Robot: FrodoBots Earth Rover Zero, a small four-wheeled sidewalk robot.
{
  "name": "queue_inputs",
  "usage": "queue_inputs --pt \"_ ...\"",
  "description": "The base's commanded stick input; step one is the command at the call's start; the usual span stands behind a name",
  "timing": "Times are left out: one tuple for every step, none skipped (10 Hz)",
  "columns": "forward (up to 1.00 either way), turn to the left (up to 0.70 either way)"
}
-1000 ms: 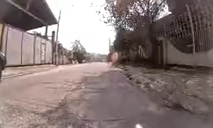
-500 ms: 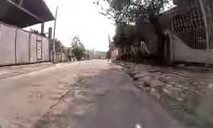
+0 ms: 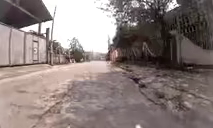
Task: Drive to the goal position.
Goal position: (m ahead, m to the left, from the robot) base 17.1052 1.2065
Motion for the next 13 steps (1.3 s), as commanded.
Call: queue_inputs --pt "1.0 0.0" --pt "1.0 0.0" --pt "1.0 0.0" --pt "1.0 0.0" --pt "1.0 0.0" --pt "1.0 0.0" --pt "1.0 0.0" --pt "1.0 0.0" --pt "1.0 0.0" --pt "1.0 0.0" --pt "1.0 0.0" --pt "1.0 0.0" --pt "1.0 0.0"
